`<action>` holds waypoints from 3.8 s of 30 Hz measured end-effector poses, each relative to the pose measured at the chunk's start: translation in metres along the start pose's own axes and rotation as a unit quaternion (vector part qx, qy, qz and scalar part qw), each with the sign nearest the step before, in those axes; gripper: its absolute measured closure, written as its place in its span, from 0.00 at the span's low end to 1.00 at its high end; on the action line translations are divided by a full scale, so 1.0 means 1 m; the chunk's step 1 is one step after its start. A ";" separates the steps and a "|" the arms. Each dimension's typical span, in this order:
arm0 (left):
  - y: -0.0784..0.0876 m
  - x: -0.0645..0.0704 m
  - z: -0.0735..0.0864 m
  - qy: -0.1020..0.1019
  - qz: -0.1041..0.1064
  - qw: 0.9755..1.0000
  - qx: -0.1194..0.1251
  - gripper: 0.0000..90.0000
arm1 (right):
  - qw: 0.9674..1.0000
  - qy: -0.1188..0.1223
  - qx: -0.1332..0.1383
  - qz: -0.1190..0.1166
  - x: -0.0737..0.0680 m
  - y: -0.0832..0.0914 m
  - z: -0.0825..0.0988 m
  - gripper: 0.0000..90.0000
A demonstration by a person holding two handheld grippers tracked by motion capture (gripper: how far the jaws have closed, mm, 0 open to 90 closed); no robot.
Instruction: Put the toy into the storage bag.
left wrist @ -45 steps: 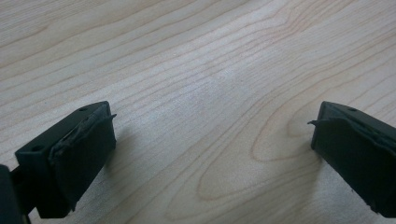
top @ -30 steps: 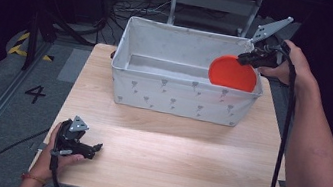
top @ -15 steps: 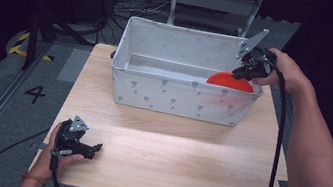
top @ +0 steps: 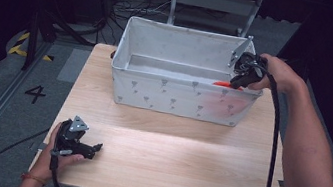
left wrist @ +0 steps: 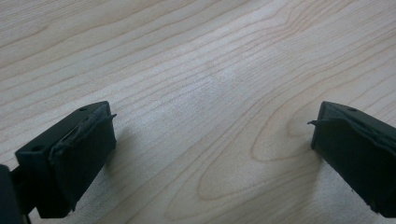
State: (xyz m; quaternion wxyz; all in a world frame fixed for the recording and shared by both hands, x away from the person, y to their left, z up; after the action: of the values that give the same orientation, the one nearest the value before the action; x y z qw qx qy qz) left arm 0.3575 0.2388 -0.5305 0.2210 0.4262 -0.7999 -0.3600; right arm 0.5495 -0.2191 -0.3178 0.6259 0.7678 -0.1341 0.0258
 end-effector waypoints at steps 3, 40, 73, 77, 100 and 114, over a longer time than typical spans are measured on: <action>0.000 0.000 0.000 0.000 0.000 1.000 0.000 0.00 | 0.999 -0.017 0.027 0.016 0.001 0.005 0.001 0.85; -0.002 0.001 -0.002 0.018 -0.013 1.000 0.000 0.00 | 0.926 -0.202 0.234 0.218 -0.103 0.045 0.103 0.24; -0.002 0.000 -0.002 0.016 -0.016 1.000 0.003 0.00 | 0.935 -0.215 0.200 0.198 -0.167 -0.051 0.136 0.21; -0.002 0.001 -0.003 0.020 -0.019 1.000 0.003 0.00 | 0.932 -0.231 0.203 0.194 -0.173 -0.062 0.146 0.19; -0.004 0.003 -0.004 0.038 -0.033 0.999 0.003 0.00 | 0.909 -0.335 0.217 0.119 -0.216 -0.126 0.216 0.19; -0.003 0.004 -0.004 0.040 -0.034 0.999 0.002 0.00 | 0.897 -0.365 0.229 0.096 -0.216 -0.129 0.223 0.15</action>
State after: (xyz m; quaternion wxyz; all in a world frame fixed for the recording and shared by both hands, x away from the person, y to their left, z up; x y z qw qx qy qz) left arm 0.3599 0.2328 -0.5305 0.2395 0.4673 -0.7764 -0.3486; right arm 0.3437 -0.3740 -0.5339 0.3342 0.8291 -0.4161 -0.1664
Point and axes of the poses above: each handheld gripper's, and its own axes: y roughly backward along the jaws, z roughly out of its underside, x roughly to its right, the point moved 4 cm from there along -y, roughly forward along the jaws, and after that the axes turned 2 degrees about y, right-handed, at the moved point
